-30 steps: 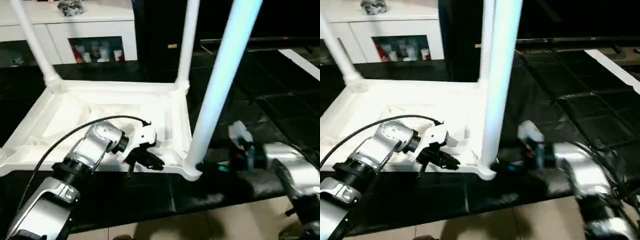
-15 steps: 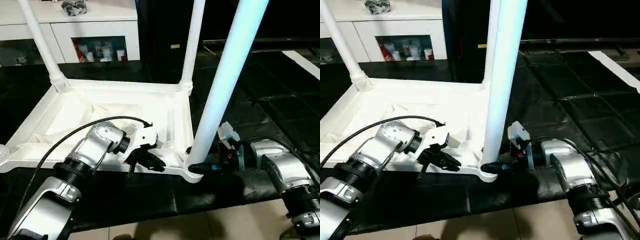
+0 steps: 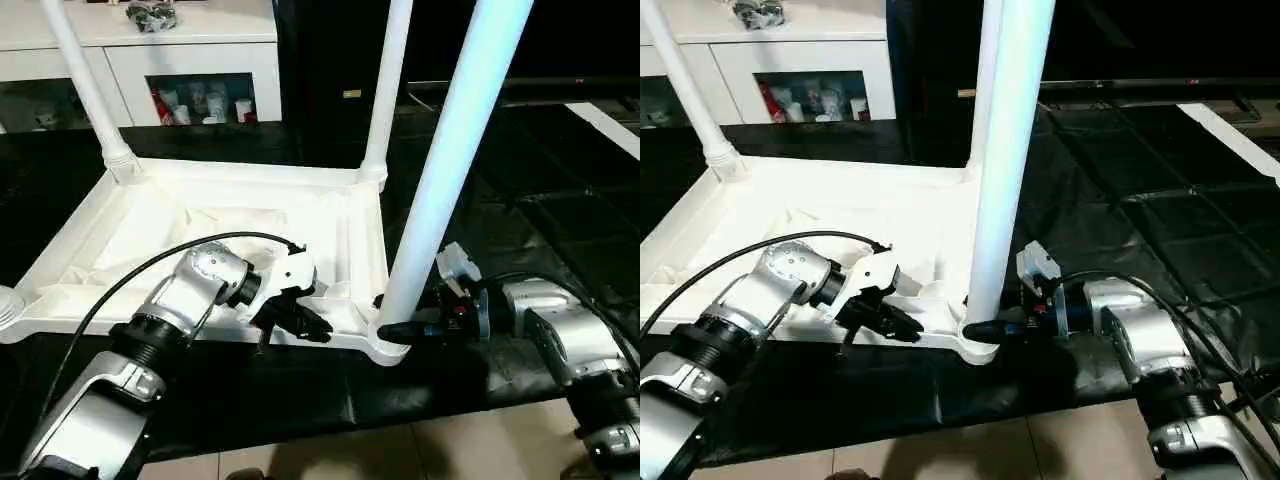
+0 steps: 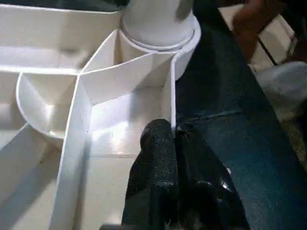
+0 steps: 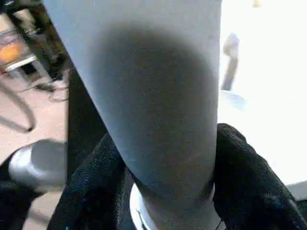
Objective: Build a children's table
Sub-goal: Rotate leg to tighten
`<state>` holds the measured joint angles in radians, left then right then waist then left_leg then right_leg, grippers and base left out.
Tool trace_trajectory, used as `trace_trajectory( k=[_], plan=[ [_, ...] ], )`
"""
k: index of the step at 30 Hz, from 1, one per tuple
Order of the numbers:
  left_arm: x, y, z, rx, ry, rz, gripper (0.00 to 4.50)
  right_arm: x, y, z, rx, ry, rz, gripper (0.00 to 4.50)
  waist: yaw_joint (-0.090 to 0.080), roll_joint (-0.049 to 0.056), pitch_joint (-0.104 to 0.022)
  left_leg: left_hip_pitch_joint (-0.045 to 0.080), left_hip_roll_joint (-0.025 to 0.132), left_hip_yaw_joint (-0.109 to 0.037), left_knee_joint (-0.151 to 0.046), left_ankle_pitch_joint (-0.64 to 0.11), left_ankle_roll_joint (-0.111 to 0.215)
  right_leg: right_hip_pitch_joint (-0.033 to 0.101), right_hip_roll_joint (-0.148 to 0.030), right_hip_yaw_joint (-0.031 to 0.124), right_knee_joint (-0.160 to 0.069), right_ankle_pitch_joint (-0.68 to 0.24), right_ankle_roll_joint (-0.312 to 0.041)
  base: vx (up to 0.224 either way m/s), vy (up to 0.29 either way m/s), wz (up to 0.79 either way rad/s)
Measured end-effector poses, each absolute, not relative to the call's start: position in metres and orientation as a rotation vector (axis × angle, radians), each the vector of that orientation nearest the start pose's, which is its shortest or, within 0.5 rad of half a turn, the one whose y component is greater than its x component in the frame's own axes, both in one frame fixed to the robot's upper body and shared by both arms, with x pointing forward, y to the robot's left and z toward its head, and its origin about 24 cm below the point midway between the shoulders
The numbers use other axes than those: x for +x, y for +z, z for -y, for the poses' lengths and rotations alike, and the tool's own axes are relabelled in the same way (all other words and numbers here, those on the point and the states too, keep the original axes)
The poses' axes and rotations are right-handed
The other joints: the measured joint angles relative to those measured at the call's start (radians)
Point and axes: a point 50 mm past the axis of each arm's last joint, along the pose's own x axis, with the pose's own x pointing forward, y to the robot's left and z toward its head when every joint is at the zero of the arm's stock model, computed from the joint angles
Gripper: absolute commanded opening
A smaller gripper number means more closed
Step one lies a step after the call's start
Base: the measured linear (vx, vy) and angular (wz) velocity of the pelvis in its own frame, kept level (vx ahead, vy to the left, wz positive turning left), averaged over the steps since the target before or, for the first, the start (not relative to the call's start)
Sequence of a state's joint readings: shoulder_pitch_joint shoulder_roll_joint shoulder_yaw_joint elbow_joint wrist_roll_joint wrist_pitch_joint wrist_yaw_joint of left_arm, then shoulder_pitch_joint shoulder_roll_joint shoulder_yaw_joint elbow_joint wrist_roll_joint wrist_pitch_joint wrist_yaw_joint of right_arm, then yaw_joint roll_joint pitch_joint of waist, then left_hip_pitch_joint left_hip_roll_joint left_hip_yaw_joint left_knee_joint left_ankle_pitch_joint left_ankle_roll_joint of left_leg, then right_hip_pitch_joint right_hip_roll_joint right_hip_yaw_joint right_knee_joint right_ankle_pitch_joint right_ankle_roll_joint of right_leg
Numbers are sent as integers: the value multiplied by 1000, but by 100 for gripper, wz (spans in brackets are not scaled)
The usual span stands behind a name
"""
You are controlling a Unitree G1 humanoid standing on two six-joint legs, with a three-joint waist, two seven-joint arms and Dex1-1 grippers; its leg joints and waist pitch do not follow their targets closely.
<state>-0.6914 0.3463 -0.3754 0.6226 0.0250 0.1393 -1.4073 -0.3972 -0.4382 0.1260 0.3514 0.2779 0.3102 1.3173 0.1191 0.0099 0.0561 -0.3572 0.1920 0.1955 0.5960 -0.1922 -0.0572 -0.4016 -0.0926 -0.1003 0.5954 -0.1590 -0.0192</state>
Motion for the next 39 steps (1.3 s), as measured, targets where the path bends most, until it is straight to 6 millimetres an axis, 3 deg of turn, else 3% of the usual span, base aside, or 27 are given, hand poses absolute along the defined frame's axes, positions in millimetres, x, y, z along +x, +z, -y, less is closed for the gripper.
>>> trace_trajectory(
  k=[4, 12, 17, 18, 21, 28, 39],
  plan=[
    [325, 62, -112, 381, -1461, -545, 0, 292, 55, 159, 44, 1163, -355, 211, -15, 1, 0, 3, 0, 0, 0, 1, -2, 1, 0, 0, 0, 0, 2, 0, 0, 0],
    [344, 59, -95, 277, -1198, -543, 0, 324, 56, 137, 35, 726, -329, 203, -67, 2, -1, 4, -1, -1, 0, 1, -2, 1, 0, 0, -3, 0, 2, 0, 0, 0],
    [348, 59, -85, 257, -1134, -518, 0, 333, 59, 132, 29, 599, -328, 203, -70, 2, -1, 4, -1, -2, -1, 1, -2, 1, 1, 0, -2, -1, 3, 0, 0, 0],
    [348, 60, -85, 264, -1136, -511, 0, 334, 59, 132, 25, 593, -321, 256, -70, 2, -1, 3, -1, -2, -2, 1, -2, 0, 1, 0, -2, 1, 1, 0, 0, 0],
    [349, 60, -85, 279, -1140, -496, 0, 334, 59, 129, 32, 592, -308, 269, -71, 2, -1, 2, -1, -1, -3, 0, -1, -1, 1, 0, -2, 1, -1, 0, 0, 0],
    [348, 61, -85, 306, -1174, -478, 0, 327, 57, 130, 21, 593, -276, 350, -66, 2, -1, 1, -1, -1, -3, 0, -1, -2, 1, 0, -2, 1, -1, 0, 0, 0],
    [345, 63, -92, 352, -1244, -417, 0, 292, 43, 159, -9, 654, -255, 441, -55, -1, 1, -5, -1, -1, -4, 0, -1, -6, 1, 0, -3, 1, -1, 0, 0, 0]
  ],
)
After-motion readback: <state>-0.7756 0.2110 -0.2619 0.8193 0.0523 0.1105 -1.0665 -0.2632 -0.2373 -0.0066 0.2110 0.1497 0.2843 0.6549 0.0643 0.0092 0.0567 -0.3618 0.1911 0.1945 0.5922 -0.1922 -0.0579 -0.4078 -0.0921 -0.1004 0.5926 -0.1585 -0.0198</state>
